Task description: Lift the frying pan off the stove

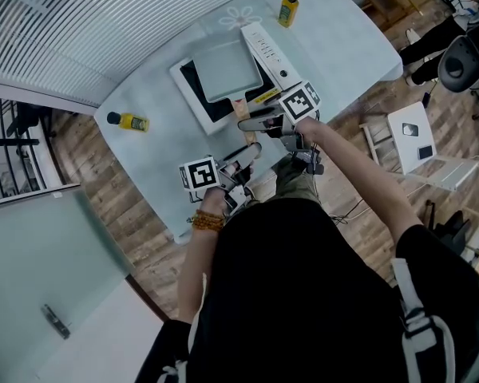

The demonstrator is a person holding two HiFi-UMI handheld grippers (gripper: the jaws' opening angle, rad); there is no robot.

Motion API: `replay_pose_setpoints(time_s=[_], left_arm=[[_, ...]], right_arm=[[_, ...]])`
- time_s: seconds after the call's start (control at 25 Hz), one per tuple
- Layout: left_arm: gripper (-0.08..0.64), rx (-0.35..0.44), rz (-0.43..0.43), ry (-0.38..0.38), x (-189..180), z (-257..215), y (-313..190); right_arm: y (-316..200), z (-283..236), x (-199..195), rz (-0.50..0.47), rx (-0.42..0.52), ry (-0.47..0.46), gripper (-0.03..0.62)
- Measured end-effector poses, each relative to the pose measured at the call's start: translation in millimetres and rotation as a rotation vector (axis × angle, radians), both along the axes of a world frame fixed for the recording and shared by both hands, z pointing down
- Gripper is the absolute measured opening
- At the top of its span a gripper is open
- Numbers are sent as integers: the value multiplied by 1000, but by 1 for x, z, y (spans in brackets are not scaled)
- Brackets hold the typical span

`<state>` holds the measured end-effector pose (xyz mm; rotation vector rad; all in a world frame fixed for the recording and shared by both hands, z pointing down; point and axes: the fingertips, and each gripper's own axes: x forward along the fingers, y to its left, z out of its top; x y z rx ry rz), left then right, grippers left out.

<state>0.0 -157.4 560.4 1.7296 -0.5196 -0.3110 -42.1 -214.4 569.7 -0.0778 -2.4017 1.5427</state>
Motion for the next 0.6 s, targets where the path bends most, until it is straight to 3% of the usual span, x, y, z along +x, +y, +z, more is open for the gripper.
replay_pose_setpoints(time_s=[0.6], left_arm=[[126,80,84,-178,2,3,2]], right_arm=[[0,3,3,-3,98,7,196]])
